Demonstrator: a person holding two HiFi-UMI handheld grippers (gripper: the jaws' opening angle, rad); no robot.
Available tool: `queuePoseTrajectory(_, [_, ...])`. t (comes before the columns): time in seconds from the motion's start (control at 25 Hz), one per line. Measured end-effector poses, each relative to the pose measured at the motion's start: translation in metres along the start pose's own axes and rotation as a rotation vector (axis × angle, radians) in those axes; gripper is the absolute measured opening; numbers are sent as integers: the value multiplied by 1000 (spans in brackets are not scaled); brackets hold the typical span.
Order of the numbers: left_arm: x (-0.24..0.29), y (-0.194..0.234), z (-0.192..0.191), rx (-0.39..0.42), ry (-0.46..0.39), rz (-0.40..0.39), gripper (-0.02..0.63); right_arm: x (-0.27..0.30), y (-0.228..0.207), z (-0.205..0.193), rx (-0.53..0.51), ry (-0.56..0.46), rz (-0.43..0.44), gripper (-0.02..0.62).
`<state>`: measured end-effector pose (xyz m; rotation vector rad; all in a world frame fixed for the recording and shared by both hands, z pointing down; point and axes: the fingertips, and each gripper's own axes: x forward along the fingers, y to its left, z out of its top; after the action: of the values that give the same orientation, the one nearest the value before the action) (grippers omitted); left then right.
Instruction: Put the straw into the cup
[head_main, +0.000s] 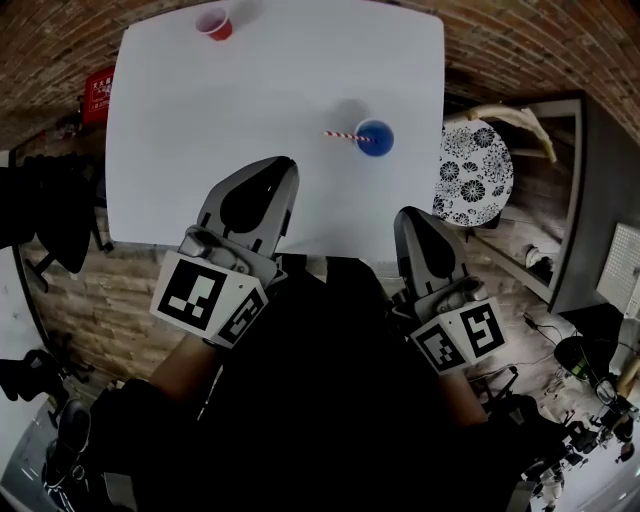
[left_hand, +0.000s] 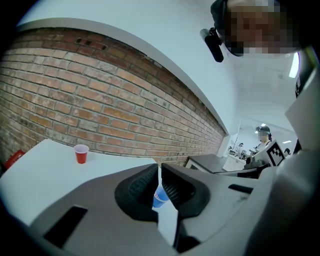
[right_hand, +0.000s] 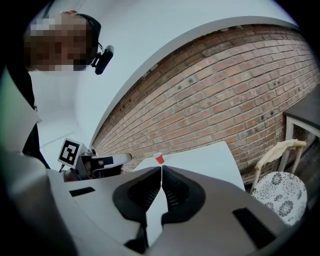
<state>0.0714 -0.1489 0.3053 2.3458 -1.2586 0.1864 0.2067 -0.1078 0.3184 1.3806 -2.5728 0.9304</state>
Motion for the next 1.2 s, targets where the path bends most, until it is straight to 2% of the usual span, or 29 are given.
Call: queuePoseTrajectory(1.2, [-15,-19,-12,-2,10,-41,32,-23,23,-7,-28,-26,12,28])
